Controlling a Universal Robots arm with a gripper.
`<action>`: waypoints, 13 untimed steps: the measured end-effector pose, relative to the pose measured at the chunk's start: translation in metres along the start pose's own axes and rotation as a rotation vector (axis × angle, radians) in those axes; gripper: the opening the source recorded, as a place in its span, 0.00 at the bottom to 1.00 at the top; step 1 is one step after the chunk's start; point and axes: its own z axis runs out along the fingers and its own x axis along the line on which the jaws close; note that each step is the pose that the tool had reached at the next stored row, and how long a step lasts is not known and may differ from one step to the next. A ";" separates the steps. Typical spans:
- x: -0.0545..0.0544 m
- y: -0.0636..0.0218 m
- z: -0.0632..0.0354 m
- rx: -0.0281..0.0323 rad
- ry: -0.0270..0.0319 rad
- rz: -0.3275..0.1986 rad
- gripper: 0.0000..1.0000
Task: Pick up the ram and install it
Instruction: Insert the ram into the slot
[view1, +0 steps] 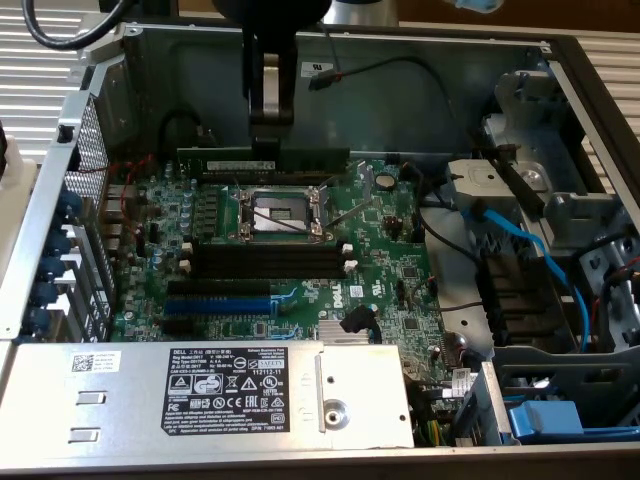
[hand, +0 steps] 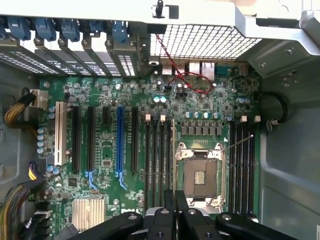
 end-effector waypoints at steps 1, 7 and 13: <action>0.001 0.0007 0.0000 0.0000 -0.0015 0.000 0.12; 0.005 0.0037 -0.0002 -0.0003 -0.0069 0.000 0.12; 0.005 0.0036 -0.0002 -0.0006 -0.0070 0.000 0.12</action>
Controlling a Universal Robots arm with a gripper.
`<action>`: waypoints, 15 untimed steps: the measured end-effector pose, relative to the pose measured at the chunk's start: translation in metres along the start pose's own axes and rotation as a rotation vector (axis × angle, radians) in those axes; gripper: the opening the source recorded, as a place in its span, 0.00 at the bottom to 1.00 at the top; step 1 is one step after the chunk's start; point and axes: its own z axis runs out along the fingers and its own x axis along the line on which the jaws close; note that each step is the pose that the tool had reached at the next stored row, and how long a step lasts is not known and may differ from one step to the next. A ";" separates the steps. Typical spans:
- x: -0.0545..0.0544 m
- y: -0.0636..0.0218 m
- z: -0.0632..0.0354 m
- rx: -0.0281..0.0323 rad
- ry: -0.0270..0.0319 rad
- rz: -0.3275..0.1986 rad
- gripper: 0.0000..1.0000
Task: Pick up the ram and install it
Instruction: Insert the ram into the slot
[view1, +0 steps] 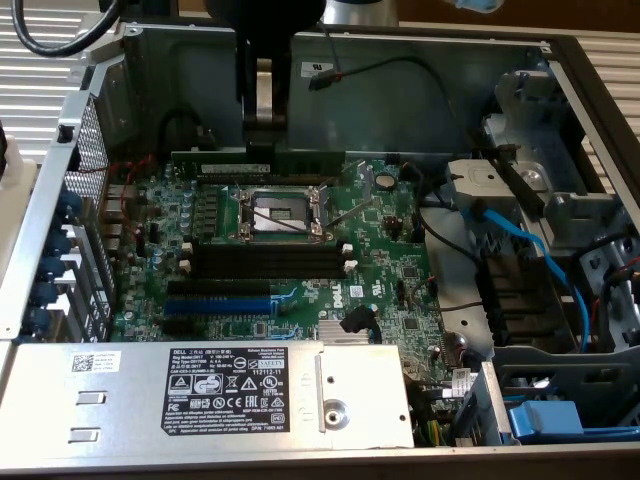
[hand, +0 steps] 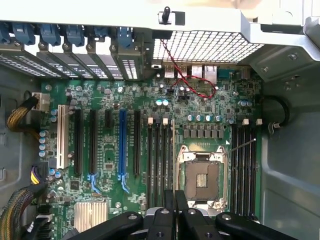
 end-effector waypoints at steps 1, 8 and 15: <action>0.000 0.0000 0.0000 0.0000 -0.0001 0.000 0.12; 0.001 0.0000 0.0000 0.0000 -0.0033 0.000 0.12; 0.001 -0.0079 0.0000 -0.0049 -0.0031 0.000 0.12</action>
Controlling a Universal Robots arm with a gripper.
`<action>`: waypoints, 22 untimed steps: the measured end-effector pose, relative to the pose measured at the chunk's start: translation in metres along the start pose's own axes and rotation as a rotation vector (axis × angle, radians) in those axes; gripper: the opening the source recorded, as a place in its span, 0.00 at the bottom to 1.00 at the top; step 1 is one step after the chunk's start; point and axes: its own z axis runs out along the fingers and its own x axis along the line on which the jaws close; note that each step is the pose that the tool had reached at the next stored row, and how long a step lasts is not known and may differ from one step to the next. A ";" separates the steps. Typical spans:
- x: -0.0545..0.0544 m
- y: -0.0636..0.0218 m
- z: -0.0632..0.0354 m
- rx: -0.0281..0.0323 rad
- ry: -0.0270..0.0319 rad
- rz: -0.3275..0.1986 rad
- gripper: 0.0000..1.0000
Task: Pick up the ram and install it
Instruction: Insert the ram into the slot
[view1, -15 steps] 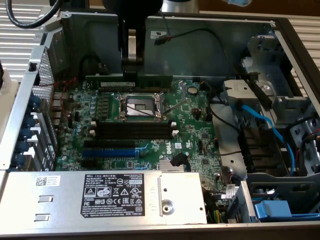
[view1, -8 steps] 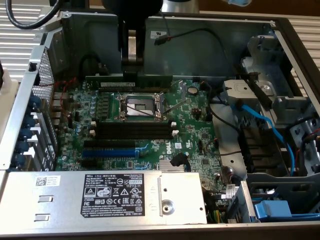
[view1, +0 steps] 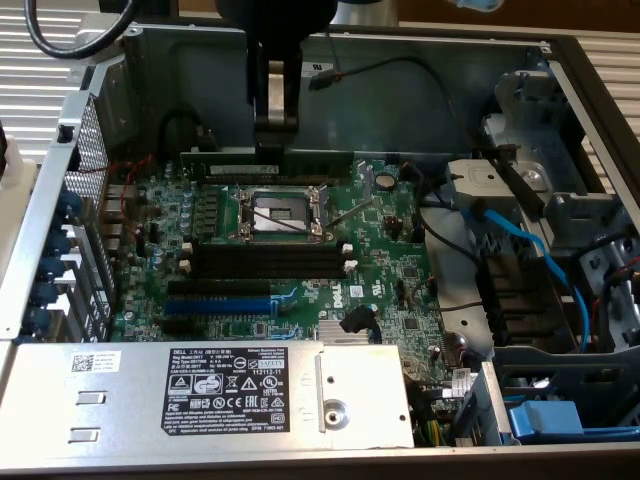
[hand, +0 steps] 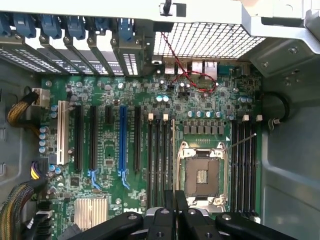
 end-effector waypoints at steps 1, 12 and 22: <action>0.000 0.0000 0.0000 -0.0001 0.0001 0.000 0.12; 0.000 0.0000 0.0015 0.0000 0.0339 0.001 0.12; -0.005 -0.0003 0.0033 0.0046 0.0408 -0.005 0.12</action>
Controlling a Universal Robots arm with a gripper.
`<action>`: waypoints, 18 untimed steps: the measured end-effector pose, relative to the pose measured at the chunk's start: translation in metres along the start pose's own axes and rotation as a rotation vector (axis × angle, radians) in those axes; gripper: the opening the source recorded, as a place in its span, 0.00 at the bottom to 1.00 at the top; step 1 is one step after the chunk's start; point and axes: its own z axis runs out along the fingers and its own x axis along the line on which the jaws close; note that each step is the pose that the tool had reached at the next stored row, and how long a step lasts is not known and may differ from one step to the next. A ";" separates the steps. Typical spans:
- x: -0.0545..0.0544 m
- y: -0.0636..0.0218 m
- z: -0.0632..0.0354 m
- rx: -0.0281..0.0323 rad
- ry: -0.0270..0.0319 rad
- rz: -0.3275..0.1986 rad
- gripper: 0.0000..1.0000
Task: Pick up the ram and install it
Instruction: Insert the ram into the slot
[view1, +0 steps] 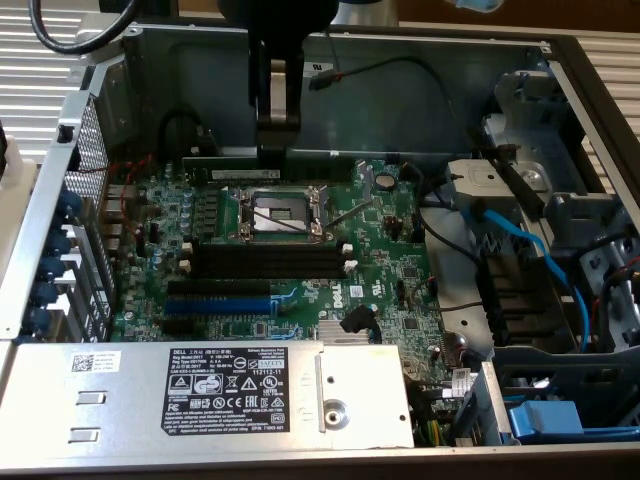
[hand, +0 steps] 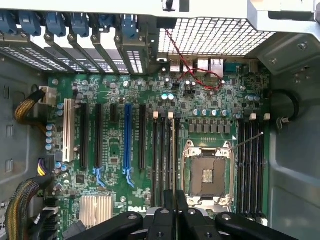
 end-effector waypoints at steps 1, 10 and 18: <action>0.000 0.0000 0.0007 0.0001 0.0002 0.000 0.12; 0.000 -0.0002 0.0140 0.0009 0.0002 0.000 0.12; 0.001 -0.0002 0.0180 0.0014 0.0002 0.000 0.12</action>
